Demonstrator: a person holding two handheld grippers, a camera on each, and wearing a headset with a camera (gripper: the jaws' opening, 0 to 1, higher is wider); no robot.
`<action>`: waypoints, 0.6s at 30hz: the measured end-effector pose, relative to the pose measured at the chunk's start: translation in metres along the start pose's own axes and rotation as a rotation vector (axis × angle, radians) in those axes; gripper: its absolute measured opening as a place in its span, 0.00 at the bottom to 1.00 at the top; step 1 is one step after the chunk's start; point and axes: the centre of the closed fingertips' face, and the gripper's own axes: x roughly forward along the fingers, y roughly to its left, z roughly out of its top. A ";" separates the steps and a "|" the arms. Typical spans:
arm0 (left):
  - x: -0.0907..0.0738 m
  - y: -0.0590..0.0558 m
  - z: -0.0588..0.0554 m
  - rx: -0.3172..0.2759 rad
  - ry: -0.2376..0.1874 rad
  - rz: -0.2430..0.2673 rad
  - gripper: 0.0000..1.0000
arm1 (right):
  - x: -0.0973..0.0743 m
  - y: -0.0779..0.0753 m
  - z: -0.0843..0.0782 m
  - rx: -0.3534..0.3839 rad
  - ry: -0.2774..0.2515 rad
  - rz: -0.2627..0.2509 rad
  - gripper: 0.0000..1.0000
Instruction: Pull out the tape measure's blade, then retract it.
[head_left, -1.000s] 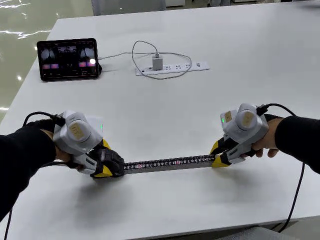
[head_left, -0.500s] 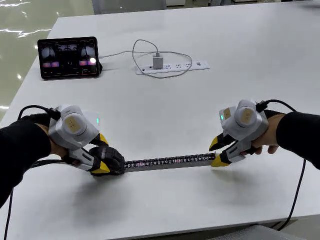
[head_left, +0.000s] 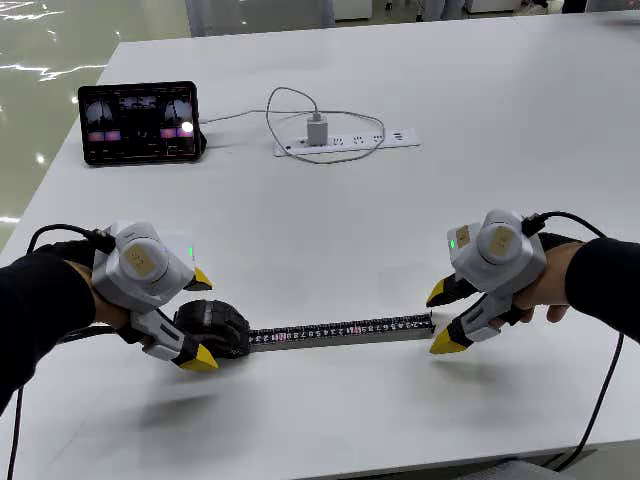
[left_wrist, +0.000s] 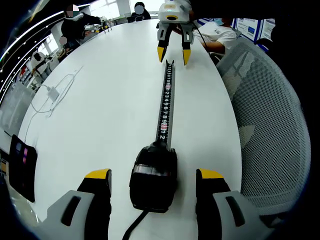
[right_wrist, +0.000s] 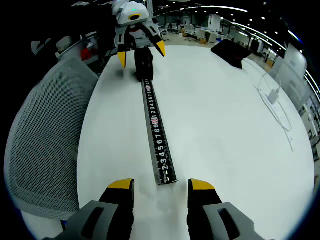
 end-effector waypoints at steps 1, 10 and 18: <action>0.000 -0.001 0.000 -0.010 -0.004 -0.003 0.67 | 0.000 -0.002 -0.001 0.003 -0.004 -0.007 0.41; 0.003 -0.011 0.001 -0.102 -0.052 -0.015 0.98 | -0.005 -0.003 -0.005 0.080 -0.058 -0.051 0.56; 0.002 -0.016 -0.010 -0.176 -0.063 -0.015 0.99 | -0.007 0.001 -0.005 0.208 -0.155 -0.091 0.72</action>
